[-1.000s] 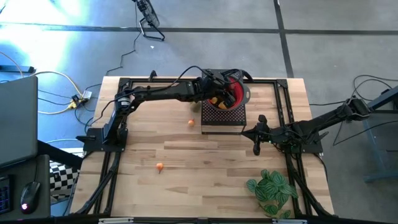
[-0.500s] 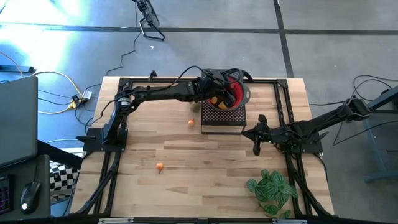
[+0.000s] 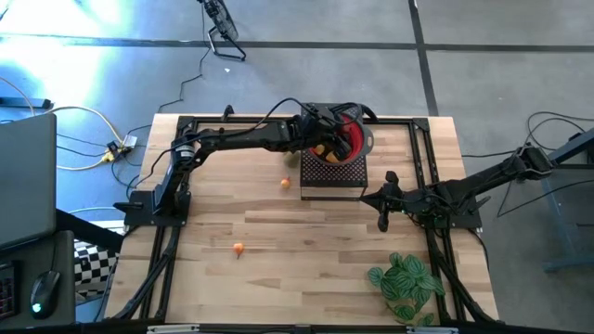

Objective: Pick & Place Fruit
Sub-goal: Put the red pomegranate into the red strainer bowl on the shelf

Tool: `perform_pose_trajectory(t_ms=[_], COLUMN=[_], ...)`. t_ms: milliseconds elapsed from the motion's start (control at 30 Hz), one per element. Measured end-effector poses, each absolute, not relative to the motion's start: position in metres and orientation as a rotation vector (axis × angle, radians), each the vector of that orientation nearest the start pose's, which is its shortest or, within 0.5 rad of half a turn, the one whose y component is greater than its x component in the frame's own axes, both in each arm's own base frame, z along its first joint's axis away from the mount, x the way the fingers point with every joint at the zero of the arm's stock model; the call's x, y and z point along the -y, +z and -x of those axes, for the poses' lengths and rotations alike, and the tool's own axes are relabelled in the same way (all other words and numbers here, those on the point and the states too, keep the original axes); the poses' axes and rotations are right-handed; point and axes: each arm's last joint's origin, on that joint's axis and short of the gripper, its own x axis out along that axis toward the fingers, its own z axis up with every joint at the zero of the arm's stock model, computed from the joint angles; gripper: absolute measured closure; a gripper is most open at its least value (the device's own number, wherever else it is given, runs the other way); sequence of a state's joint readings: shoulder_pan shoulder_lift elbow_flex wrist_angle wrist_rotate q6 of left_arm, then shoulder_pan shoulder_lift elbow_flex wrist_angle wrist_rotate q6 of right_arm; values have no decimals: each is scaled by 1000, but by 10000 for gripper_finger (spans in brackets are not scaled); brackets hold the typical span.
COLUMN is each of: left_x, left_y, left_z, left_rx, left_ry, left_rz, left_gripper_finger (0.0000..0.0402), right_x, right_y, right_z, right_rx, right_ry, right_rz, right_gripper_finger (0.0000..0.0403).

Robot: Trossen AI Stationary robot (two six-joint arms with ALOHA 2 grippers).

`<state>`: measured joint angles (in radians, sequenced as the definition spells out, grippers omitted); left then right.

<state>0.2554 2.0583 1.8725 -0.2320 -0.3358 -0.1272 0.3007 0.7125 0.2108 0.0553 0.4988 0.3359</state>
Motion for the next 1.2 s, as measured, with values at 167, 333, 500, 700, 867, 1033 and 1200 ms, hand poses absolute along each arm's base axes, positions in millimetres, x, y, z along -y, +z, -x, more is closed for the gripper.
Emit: perform_pose_trajectory(t_ms=[167, 333, 500, 700, 867, 1033, 1200], left_x=[-131, -131, -131, -131, -131, -131, -131], left_y=[312, 312, 312, 312, 312, 312, 312], left_z=[-464, -464, -464, -464, -464, -464, -464], left_rx=[-389, -389, -389, -388, -388, -388, -392], left_ry=[608, 608, 604, 605, 605, 605, 602], left_rz=[105, 105, 106, 106, 106, 106, 93], left_gripper_finger=[174, 174, 174, 174, 174, 174, 174], right_x=[-31, -31, -31, -31, -31, -31, -31], right_y=[171, 171, 171, 171, 171, 171, 171], right_z=[-145, -145, -145, -145, -145, -145, -145], right_rx=[-374, -373, -373, -373, -374, -373, -373], right_ry=[-261, -261, -261, -261, -261, -261, -261], right_rz=[-156, -156, -156, -156, -156, -156, -156], right_gripper_finger=[401, 401, 401, 401, 401, 401, 401])
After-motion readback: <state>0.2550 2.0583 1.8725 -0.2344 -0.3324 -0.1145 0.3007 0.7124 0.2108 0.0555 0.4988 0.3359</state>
